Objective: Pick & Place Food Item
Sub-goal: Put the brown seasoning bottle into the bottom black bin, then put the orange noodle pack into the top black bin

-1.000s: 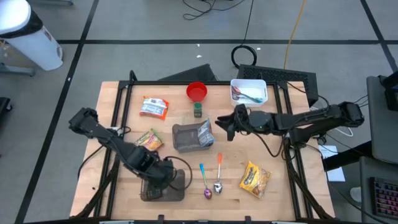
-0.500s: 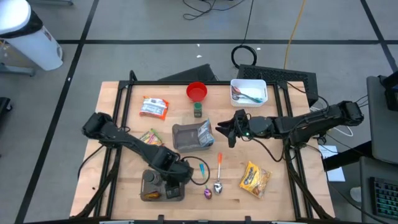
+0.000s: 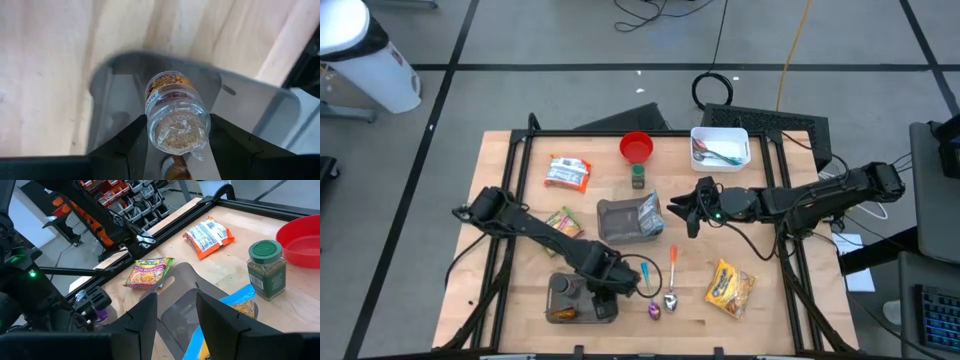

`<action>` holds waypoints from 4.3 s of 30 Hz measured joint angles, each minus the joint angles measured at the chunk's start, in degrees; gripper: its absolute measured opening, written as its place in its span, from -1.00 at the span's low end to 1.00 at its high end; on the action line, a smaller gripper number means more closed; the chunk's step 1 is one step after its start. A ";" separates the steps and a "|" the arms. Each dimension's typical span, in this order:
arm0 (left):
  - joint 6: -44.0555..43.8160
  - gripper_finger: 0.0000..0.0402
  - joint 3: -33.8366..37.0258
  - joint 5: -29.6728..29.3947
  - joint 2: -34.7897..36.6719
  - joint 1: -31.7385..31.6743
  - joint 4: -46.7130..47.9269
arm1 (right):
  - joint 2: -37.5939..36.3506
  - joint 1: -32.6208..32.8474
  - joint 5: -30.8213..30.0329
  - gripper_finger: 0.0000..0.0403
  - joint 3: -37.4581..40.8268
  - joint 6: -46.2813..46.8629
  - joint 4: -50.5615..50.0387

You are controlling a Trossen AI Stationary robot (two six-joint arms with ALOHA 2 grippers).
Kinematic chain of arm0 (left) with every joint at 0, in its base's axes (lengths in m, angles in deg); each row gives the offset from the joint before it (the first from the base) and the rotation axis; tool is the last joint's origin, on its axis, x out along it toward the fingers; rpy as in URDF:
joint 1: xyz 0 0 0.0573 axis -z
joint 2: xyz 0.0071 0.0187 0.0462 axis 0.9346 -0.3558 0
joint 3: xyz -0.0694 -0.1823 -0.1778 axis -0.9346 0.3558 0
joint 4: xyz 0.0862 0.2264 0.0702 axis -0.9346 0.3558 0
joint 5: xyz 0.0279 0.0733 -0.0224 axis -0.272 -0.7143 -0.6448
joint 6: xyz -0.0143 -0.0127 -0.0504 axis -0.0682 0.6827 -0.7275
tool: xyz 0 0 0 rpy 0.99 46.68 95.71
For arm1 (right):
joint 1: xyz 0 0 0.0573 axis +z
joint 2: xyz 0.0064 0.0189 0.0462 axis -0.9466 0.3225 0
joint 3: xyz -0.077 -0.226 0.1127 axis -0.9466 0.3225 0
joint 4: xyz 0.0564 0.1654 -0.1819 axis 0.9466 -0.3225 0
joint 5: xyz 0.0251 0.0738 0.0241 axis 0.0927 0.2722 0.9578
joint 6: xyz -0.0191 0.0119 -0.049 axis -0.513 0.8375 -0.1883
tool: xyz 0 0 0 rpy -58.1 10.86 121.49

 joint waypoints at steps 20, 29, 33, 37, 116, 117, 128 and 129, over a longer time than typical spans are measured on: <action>5.82 -0.09 1.82 -1.98 0.01 -4.47 0.21 | 0.00 0.00 0.05 -0.36 -0.02 0.20 -0.83; 6.67 -0.09 3.61 -1.49 0.01 -4.47 -0.14 | 0.00 -0.02 0.07 -0.36 -0.02 0.00 -1.23; 7.12 -0.09 3.65 -1.49 0.01 -4.47 -2.79 | 0.00 -0.02 0.04 -0.36 -0.02 -0.22 -1.22; 6.90 -0.09 3.65 -1.61 -0.04 -4.45 -4.17 | 0.00 -0.02 0.04 -0.36 -0.02 -0.22 -1.22; -16.96 0.21 24.08 -45.60 39.18 8.49 -6.30 | 0.04 -0.04 -4.90 -0.36 21.09 19.35 29.65; -16.12 0.21 26.57 -44.50 40.51 8.30 -8.96 | 0.04 -0.04 -5.25 -0.36 21.88 19.87 31.22; -8.34 0.21 41.63 -43.51 61.04 -0.09 -22.93 | 0.04 -0.34 -7.82 -0.35 22.93 21.65 33.81; -7.88 0.21 41.89 -43.50 62.47 -1.64 -22.94 | 0.04 -0.67 -7.82 -0.35 22.93 20.78 33.85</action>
